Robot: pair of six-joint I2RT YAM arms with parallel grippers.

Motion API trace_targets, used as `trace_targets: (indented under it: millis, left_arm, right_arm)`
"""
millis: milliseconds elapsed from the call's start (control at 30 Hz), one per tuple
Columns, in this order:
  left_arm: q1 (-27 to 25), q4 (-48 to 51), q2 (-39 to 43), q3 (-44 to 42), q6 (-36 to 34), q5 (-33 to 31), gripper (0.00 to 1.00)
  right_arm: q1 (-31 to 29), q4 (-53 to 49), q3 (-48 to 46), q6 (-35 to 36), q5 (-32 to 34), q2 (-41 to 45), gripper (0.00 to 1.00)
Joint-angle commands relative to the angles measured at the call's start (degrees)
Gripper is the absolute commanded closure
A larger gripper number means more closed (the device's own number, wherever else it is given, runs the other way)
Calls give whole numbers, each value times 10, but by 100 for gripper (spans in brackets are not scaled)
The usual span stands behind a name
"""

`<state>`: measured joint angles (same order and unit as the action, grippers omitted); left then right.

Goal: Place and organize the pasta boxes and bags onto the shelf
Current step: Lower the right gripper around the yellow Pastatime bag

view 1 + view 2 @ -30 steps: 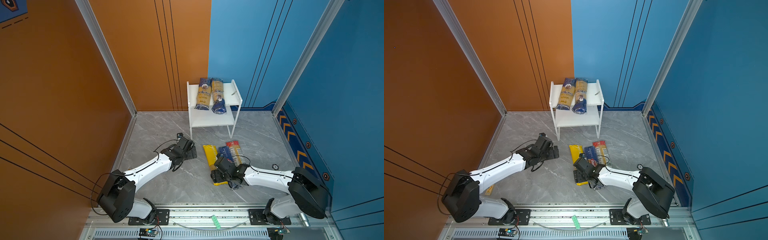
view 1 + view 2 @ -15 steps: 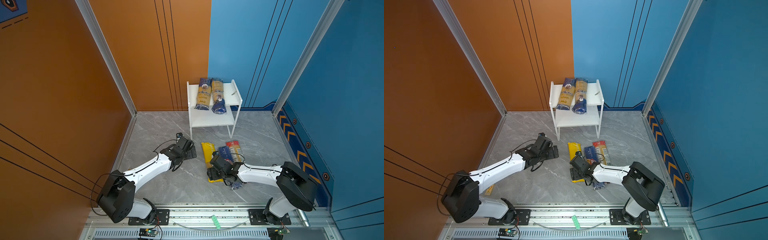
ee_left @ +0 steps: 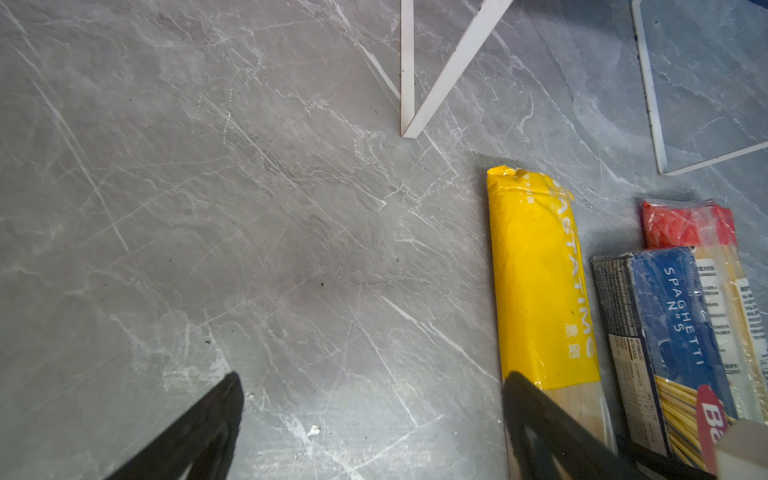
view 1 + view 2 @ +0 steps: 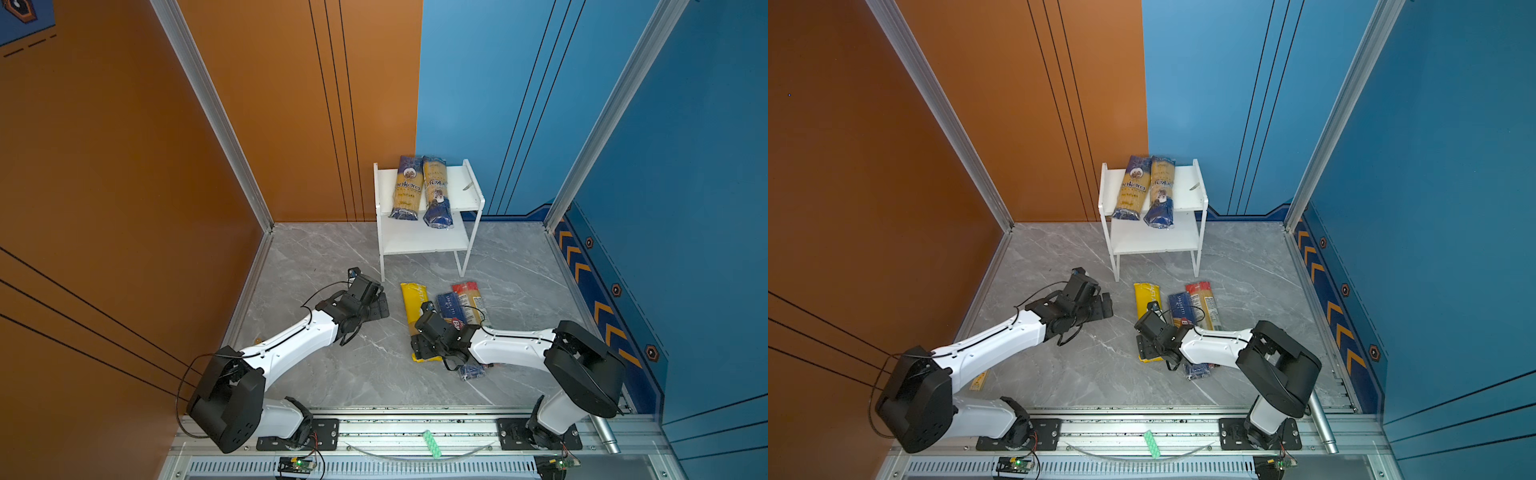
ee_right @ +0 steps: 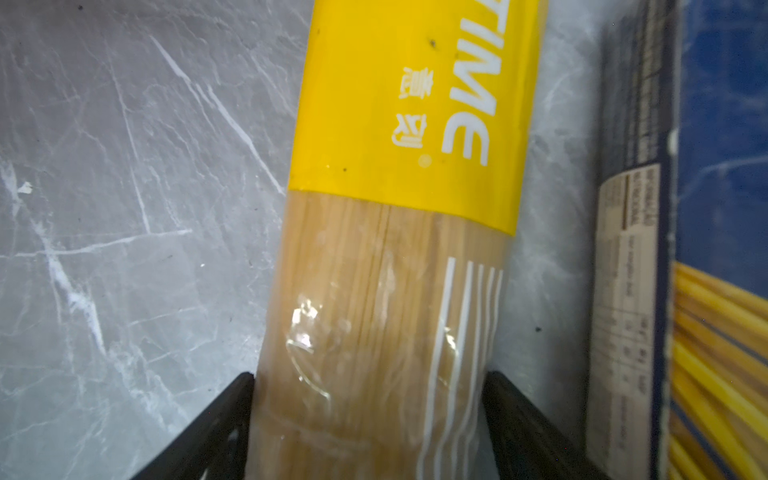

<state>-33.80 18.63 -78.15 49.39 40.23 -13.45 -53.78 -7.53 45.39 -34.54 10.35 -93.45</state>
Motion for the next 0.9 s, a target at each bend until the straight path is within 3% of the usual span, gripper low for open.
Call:
trace_targets:
  millis: [0, 300, 433, 867]
  left_arm:
    - [6, 6, 8, -10, 4, -4, 2]
    - [9, 0, 4, -13, 3, 1, 2]
    - [10, 0, 4, -16, 3, 2, 2]
    - [14, -2, 12, -23, 4, 2, 2]
  right_arm:
    - [-6, -45, 0, -3, 30, -7, 18]
    - [-11, -52, 2, 1, 55, 0, 15]
    - [-13, -56, 9, 1, 47, -14, 8]
    - [-27, -58, 41, 0, 32, -64, 14]
